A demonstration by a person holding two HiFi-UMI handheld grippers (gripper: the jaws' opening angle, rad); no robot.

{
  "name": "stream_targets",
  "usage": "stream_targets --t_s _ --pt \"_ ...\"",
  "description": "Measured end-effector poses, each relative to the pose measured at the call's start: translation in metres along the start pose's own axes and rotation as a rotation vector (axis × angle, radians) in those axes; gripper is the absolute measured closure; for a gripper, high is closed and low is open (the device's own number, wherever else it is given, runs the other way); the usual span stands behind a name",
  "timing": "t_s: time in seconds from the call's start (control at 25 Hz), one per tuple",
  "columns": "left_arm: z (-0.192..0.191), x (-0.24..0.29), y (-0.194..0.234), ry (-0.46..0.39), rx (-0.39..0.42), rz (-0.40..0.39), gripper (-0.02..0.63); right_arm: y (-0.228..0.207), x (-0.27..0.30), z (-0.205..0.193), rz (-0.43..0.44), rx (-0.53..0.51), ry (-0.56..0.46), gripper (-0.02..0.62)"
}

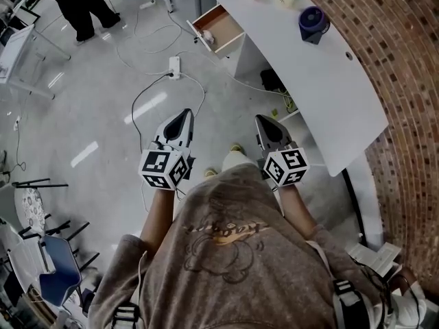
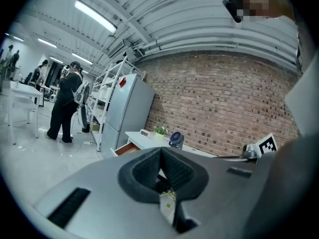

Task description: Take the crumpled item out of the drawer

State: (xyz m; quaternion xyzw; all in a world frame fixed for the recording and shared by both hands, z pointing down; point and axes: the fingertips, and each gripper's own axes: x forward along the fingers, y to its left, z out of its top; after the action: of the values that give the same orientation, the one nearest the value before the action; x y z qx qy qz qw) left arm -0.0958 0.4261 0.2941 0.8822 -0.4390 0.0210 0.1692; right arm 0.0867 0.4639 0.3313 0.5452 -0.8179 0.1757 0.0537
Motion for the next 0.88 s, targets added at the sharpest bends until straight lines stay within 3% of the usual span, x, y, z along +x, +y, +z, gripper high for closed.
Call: stream_targets --t_s 0.44,0.88 --pt "0.011 0.039 0.032 0.005 0.002 0.002 0.598 -0.022 0.057 0.011 0.0 0.004 0.007 0.6" --pt "0.029 0.112 0.079 0.018 -0.013 0.024 0.598 -0.063 0.142 0.03 0.023 0.005 0.05 0.6"
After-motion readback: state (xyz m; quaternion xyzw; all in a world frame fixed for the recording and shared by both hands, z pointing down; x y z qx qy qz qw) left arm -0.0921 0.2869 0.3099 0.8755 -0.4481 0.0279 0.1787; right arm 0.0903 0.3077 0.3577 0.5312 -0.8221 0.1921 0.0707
